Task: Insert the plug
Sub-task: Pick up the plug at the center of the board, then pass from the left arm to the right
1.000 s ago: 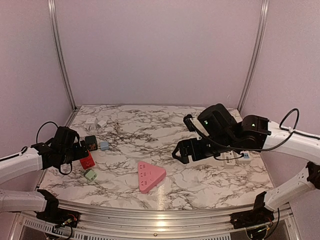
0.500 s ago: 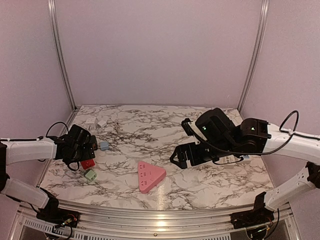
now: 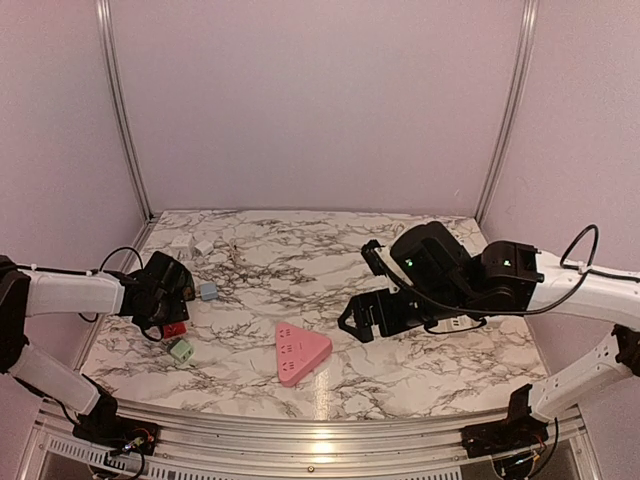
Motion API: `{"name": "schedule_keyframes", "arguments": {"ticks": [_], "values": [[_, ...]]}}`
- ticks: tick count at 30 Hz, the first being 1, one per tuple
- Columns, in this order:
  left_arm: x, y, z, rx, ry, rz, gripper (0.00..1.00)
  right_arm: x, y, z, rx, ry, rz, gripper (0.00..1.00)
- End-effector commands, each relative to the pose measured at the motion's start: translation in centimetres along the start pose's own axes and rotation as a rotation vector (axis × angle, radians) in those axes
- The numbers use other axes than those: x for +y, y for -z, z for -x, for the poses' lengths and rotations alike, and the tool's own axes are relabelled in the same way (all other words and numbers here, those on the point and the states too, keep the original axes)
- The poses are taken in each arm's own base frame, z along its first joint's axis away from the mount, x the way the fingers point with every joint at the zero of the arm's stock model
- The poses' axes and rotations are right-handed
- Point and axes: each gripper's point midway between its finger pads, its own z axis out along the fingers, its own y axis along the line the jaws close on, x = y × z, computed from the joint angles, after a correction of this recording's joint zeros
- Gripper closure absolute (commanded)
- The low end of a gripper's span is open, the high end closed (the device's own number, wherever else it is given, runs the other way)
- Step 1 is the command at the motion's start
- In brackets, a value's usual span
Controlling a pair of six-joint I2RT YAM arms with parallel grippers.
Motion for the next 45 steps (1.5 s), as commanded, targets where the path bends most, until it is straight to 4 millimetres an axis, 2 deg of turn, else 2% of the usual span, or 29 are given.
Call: {"name": "schedule_keyframes", "arguments": {"ticks": [1, 3, 6, 12, 17, 20, 24, 31, 36, 41, 45], "values": [[-0.6, 0.0, 1.2, -0.028, -0.003, 0.004, 0.28, 1.3, 1.4, 1.2, -0.061, -0.007, 0.036, 0.04], [-0.7, -0.1, 1.3, -0.028, -0.003, 0.004, 0.32, 1.5, 1.5, 1.3, -0.065, -0.004, 0.039, 0.04], [-0.7, 0.0, 1.4, -0.033, 0.000, -0.002, 0.45, 1.8, 1.6, 1.3, -0.071, 0.005, 0.046, 0.04], [-1.0, 1.3, 2.4, -0.069, 0.009, -0.042, 0.63, 3.2, 1.9, 1.7, -0.098, 0.056, 0.068, 0.05], [-1.6, 3.7, 3.8, -0.117, 0.044, -0.131, 0.65, 5.3, 2.0, 1.9, -0.134, 0.150, 0.081, 0.05], [-2.4, 5.8, 4.8, -0.146, 0.092, -0.224, 0.65, 6.9, 2.2, 2.3, -0.182, 0.252, 0.074, 0.03], [-4.0, 9.1, 5.7, -0.170, 0.153, -0.374, 0.65, 10.0, 2.8, 2.0, -0.295, 0.498, 0.051, 0.02], [-7.1, 13.7, 5.1, -0.132, 0.236, -0.596, 0.66, 14.3, 3.8, 0.7, -0.516, 0.810, -0.049, 0.01], [-8.9, 16.6, 4.6, -0.113, 0.291, -0.712, 0.66, 15.6, 4.4, 1.7, -0.666, 0.836, -0.139, 0.02], [-10.3, 19.3, 4.4, -0.086, 0.363, -0.814, 0.66, 17.3, 4.0, 2.5, -0.746, 0.884, -0.163, 0.02], [-11.8, 21.2, 4.3, -0.059, 0.385, -0.878, 0.66, 17.9, 3.1, 2.2, -0.802, 0.958, -0.202, 0.02]]}}
